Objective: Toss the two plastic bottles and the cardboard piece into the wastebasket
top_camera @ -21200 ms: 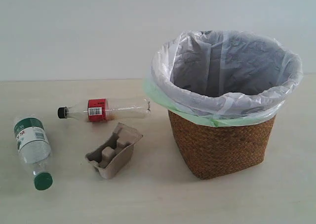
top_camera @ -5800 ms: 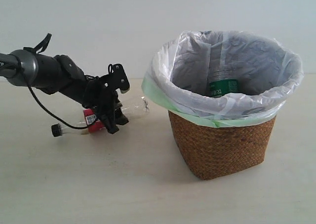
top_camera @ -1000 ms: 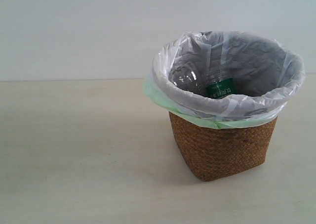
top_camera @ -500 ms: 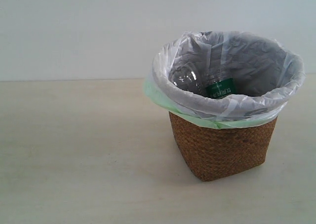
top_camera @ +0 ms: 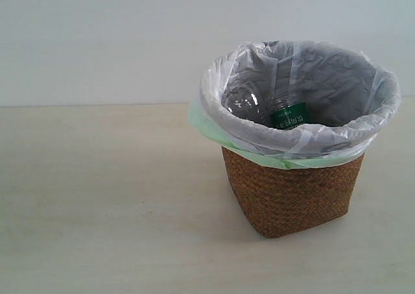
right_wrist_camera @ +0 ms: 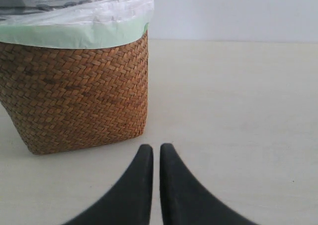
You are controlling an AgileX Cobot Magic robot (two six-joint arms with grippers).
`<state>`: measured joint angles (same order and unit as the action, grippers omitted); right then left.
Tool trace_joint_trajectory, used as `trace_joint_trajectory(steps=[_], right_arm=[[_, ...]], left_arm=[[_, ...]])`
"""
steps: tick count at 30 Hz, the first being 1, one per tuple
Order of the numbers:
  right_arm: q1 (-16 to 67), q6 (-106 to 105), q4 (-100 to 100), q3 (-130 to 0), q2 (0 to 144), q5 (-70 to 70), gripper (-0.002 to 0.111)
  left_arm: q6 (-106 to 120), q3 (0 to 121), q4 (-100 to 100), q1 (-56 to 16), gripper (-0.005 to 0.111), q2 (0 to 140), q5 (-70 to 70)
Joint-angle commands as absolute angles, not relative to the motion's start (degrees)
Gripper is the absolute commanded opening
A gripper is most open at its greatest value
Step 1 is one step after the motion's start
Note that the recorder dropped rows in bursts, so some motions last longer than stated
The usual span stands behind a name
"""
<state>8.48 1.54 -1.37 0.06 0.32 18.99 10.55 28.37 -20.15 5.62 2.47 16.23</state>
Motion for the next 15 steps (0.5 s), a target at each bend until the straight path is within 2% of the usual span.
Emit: trace_joint_trajectory(steps=[1,8,15], right_arm=[[8.55,1.31,-1.83,0.0,0.0,18.45,0.002],[8.55,1.31,-1.83,0.0,0.0,18.45,0.002],[8.55,1.31,-1.83,0.0,0.0,18.45,0.002]], left_arm=[[9.88,28.12,-20.22,5.75,0.004,2.11,16.19],[9.88,27.48,-20.08,5.75,0.004,2.11,16.19],[9.88,24.05,-11.14,5.75,0.004,2.11,16.19]])
